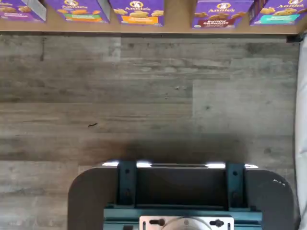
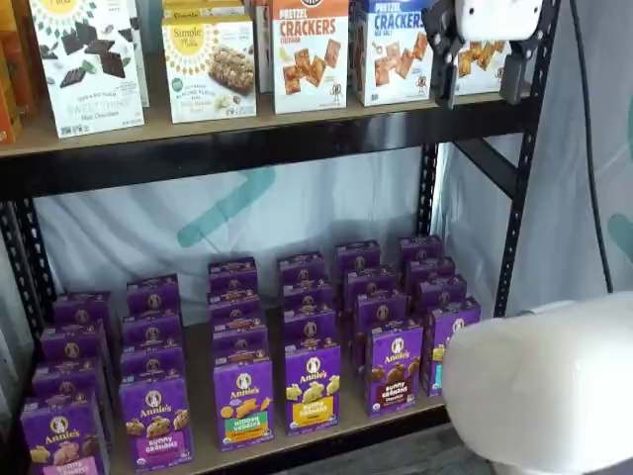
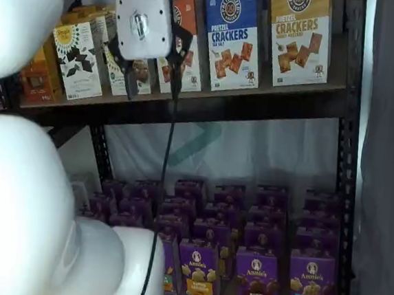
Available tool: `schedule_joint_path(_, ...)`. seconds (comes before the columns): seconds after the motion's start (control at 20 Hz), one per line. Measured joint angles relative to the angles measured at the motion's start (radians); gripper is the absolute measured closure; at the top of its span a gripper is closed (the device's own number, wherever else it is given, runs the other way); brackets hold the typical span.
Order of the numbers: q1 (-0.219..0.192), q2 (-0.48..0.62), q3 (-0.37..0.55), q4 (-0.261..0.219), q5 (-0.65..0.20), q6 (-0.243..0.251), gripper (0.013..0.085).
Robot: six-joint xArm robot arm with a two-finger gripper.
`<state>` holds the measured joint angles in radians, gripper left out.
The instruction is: Pick up the purple box with a brown patch in the center, on the bottom shelf, the fifth box from the left
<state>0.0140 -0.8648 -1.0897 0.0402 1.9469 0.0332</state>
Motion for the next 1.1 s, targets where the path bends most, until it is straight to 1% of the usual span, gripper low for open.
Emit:
schedule_joint_path(0.15, 0.027, -0.015, 0.069, -0.031, -0.055, 0.016, 0.0130)
schedule_joint_path(0.3, 0.025, -0.020, 0.160, -0.021, -0.120, 0.017, 0.0130)
schedule_joint_path(0.5, 0.045, -0.025, 0.281, -0.040, -0.231, 0.034, 0.0130)
schedule_joint_path(0.7, 0.035, -0.030, 0.378, -0.035, -0.346, 0.027, 0.0130)
schedule_joint_path(0.9, 0.001, 0.000, 0.468, -0.003, -0.467, -0.010, 0.0130)
schedule_joint_path(1.1, 0.004, 0.046, 0.529, -0.019, -0.563, -0.007, 0.0130)
